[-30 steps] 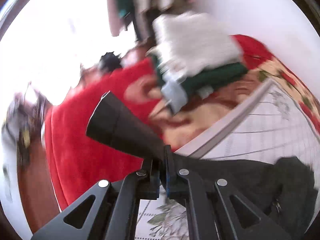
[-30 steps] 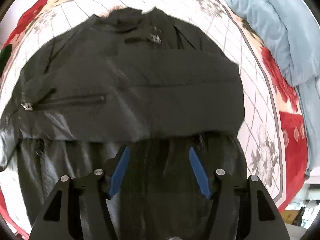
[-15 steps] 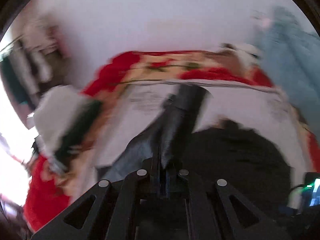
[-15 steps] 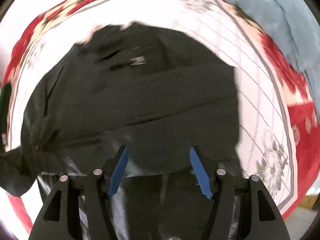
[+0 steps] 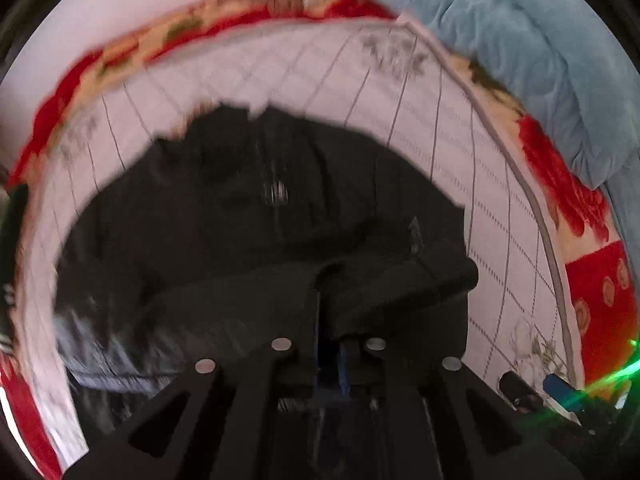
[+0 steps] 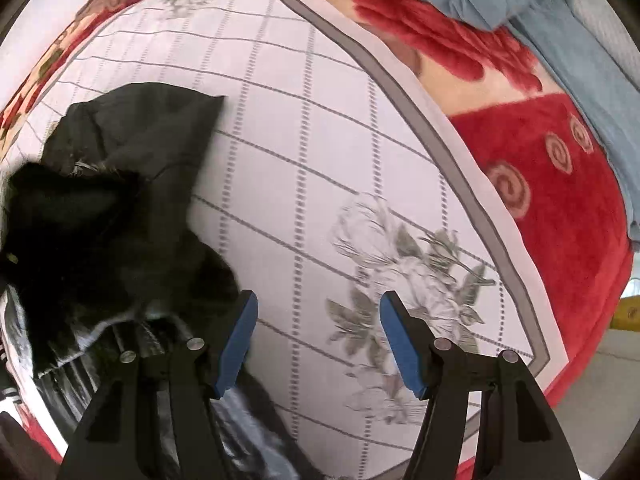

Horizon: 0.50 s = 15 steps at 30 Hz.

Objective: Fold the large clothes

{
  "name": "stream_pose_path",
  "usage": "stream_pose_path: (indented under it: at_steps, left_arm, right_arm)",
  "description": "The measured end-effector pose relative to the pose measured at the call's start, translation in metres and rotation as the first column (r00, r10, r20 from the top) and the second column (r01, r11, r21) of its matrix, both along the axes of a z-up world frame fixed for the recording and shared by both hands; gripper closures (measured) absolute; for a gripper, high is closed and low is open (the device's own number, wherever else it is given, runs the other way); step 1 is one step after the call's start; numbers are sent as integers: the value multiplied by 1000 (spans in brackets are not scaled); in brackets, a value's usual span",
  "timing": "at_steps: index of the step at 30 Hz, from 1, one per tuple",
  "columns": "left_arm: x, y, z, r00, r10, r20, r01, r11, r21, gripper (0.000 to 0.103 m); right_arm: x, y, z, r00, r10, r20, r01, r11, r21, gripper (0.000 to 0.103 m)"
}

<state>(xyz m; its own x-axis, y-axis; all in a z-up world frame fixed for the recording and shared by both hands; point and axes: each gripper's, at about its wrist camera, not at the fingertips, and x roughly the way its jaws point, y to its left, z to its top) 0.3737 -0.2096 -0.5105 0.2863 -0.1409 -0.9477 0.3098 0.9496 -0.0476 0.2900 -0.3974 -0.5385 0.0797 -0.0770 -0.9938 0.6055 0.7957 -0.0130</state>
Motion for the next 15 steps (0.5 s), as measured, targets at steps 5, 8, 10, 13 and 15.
stream_pose_path:
  at_steps: [5, 8, 10, 13, 15]
  left_arm:
    - [-6, 22, 6, 994, 59, -95, -65, 996, -66, 20]
    - [-3, 51, 18, 982, 139, -127, -155, 981, -120, 10]
    - [-5, 72, 29, 971, 209, -117, -222, 968, -120, 9]
    - [-13, 105, 51, 944, 329, -9, -329, 944, -38, 9]
    - [-19, 119, 60, 930, 364, 42, -365, 931, 4, 9]
  right_arm:
    - [-10, -18, 1, 998, -60, 36, 55, 990, 128, 38]
    - [-7, -19, 10, 994, -72, 83, 57, 983, 172, 38]
    - [1, -16, 23, 987, -54, 149, 26, 983, 181, 38]
    - [18, -8, 35, 969, -41, 244, -20, 970, 242, 38]
    - [35, 0, 37, 958, -33, 284, -54, 954, 295, 38]
